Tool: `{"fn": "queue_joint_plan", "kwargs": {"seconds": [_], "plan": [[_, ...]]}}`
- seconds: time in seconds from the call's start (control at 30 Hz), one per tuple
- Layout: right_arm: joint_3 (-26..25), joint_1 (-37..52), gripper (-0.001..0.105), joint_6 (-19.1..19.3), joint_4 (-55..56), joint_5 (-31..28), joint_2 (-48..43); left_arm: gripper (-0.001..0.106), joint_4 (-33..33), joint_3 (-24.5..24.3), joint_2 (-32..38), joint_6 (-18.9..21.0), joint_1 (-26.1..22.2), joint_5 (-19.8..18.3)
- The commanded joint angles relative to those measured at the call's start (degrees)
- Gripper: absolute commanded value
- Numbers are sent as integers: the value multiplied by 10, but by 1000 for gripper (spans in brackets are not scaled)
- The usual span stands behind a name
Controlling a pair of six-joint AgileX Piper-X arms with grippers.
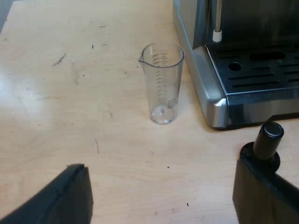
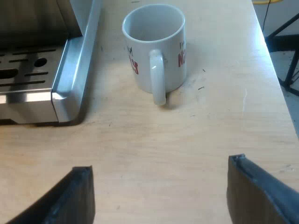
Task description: Pour the beans into the coffee machine
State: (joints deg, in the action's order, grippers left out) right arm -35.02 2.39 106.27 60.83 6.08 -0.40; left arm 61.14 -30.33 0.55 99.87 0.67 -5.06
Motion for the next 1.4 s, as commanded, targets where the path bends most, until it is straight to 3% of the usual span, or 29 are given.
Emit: {"fn": "queue_joint_plan", "kwargs": {"seconds": [0.03, 0.3, 1.4], "plan": [[9, 3, 62, 2, -6, 2, -27, 65, -8, -2, 24, 2, 3, 6], [37, 3, 62, -24, -5, 2, -27, 65, -7, -2, 24, 2, 3, 6], [43, 3, 62, -29, -7, 2, -26, 65, -7, -2, 24, 2, 3, 4]]}}
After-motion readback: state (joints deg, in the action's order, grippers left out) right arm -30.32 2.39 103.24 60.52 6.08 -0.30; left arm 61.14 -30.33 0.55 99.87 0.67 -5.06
